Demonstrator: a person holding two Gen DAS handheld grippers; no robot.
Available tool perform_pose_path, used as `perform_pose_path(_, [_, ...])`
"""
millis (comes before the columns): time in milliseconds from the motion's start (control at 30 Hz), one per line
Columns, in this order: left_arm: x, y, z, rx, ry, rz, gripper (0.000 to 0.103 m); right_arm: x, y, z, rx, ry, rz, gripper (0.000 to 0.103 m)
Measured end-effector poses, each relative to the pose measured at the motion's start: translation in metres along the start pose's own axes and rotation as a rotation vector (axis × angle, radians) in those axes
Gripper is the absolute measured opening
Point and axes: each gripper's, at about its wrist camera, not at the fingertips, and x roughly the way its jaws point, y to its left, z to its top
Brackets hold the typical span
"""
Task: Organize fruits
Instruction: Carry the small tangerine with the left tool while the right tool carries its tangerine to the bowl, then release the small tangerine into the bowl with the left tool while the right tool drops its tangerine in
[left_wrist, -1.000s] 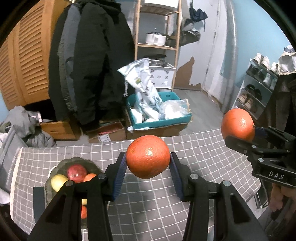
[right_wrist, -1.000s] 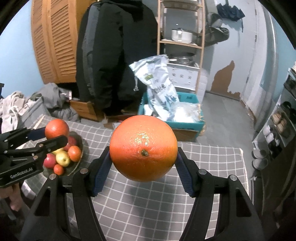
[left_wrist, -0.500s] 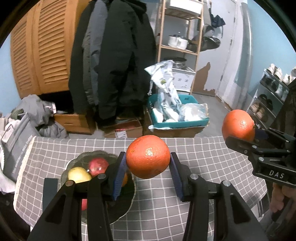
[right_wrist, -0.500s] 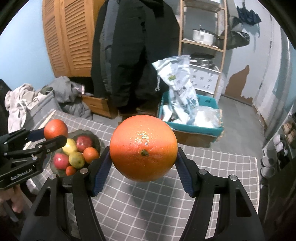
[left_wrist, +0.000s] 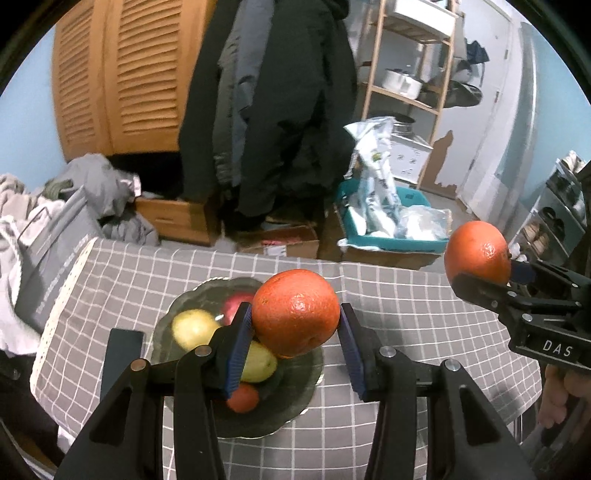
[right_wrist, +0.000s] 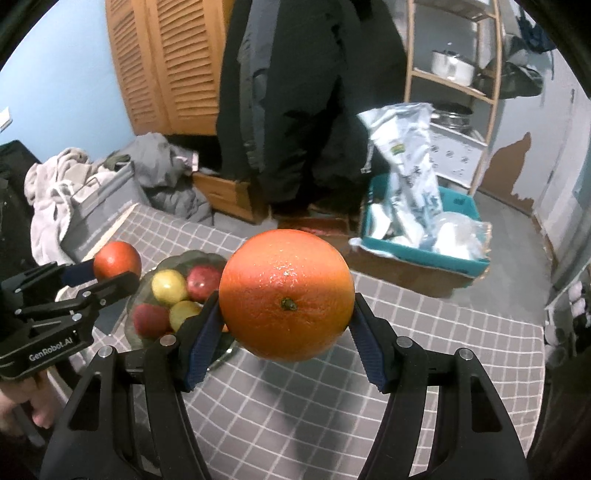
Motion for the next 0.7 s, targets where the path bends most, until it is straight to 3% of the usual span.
perform_pose_path(367, [0.024,0.045,-0.016,-0.059,0.068,0.032,0.047,0.046,0.044,0.005,-0.048,0.079,0.058,0.067])
perform_pose_path(700, [0.06,0.071,-0.039,-0.106,0.184,0.041,0.047,0.093,0.065,-0.008,-0.07,0.185,0.1,0.067])
